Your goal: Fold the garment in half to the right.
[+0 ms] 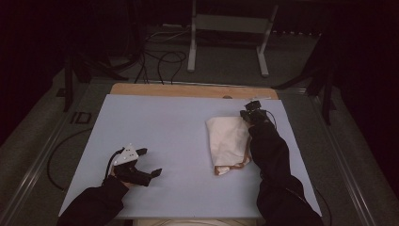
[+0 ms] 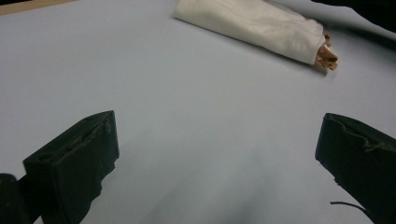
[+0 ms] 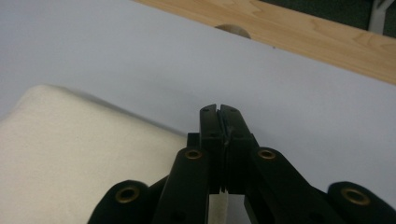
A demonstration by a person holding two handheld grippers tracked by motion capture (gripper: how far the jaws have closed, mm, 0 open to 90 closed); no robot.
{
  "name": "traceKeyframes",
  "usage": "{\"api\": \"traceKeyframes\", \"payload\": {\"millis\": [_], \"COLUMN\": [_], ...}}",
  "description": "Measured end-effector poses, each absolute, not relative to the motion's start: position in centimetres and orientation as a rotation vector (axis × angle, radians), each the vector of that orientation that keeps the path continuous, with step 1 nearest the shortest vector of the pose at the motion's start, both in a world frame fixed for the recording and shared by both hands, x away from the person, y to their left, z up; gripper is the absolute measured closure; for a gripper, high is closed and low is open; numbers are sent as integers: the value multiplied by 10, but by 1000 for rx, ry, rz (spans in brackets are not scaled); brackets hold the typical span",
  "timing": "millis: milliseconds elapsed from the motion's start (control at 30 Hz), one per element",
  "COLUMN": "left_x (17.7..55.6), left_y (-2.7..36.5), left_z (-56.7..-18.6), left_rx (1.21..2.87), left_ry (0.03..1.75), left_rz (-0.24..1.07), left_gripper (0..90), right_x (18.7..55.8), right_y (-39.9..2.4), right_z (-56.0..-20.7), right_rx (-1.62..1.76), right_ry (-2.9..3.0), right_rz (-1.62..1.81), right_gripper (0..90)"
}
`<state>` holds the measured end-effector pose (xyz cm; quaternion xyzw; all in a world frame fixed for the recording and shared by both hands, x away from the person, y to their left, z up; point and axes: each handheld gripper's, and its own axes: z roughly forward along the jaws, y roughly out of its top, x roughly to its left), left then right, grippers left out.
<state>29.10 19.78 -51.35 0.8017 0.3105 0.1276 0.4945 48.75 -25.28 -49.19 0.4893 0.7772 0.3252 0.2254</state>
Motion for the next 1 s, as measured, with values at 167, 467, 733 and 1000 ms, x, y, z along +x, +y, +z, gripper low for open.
{"api": "traceKeyframes", "payload": {"millis": [167,467,733,1000], "left_x": [291,291,290,291], "left_y": [198,198,198,197], "left_z": [-514,-514,-514,-513], "left_rx": [1945,1950,1951,1952], "left_ry": [752,750,750,749], "left_rz": [312,308,315,318], "left_gripper": [2,2,2,2], "right_x": [492,497,496,496], "right_y": [-253,-252,-251,-252], "right_z": [-500,-516,-521,-515], "right_rx": [1329,1344,1336,1379], "right_ry": [2166,2199,2197,2196], "right_rz": [909,865,845,878], "right_gripper": [892,891,886,697]}}
